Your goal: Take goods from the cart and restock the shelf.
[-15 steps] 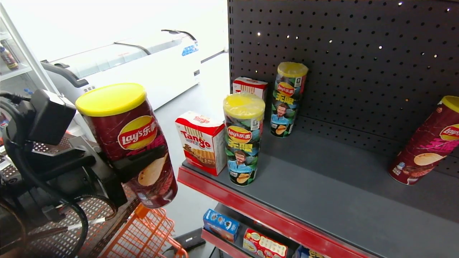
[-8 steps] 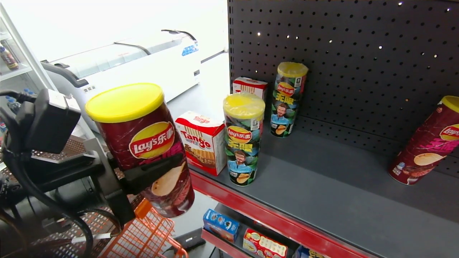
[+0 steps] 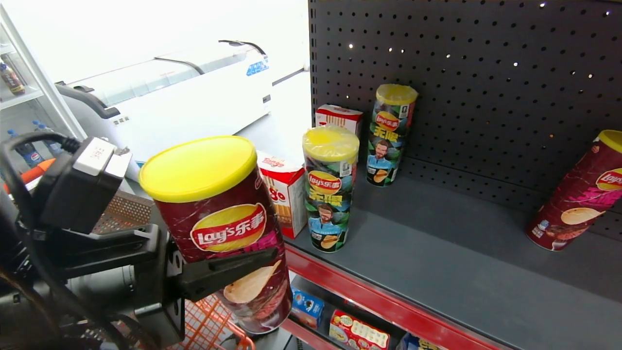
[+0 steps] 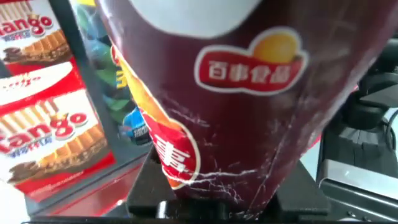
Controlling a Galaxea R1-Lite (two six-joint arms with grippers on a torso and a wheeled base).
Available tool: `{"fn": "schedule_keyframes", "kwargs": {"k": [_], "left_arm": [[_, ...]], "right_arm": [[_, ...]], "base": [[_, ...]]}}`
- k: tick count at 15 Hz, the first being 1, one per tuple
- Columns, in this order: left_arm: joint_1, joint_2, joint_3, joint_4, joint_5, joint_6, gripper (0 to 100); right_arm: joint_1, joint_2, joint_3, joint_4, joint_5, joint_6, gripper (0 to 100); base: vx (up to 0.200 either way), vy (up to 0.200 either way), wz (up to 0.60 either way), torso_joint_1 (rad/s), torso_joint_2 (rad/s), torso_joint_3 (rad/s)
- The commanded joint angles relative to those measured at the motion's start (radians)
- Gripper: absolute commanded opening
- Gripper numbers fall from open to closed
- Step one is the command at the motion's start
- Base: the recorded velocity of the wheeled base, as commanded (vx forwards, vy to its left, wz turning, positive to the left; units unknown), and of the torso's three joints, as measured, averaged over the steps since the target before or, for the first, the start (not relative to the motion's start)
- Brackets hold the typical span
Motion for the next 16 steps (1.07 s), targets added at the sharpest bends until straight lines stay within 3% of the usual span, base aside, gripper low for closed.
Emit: {"fn": "schedule_keyframes", "kwargs": {"k": [1, 5, 10, 16], "left_arm": [[-0.037, 0.061, -0.030, -0.005, -0.003, 0.002, 0], [-0.095, 0.108, -0.102, 0.001, -0.072, 0.001, 0], [-0.129, 0.160, -0.157, 0.000, -0.107, 0.002, 0], [-0.128, 0.168, -0.157, -0.005, -0.112, 0.002, 0]], "right_arm": [[0.000, 0.000, 0.000, 0.000, 0.000, -0.001, 100], [0.000, 0.000, 0.000, 0.000, 0.000, -0.001, 100], [0.000, 0.000, 0.000, 0.000, 0.000, -0.001, 100], [0.000, 0.000, 0.000, 0.000, 0.000, -0.001, 100]], "base": [[0.000, 0.000, 0.00, 0.000, 0.00, 0.000], [0.000, 0.000, 0.00, 0.000, 0.00, 0.000], [0.000, 0.000, 0.00, 0.000, 0.00, 0.000], [0.000, 0.000, -0.60, 0.001, 0.00, 0.002]]}}
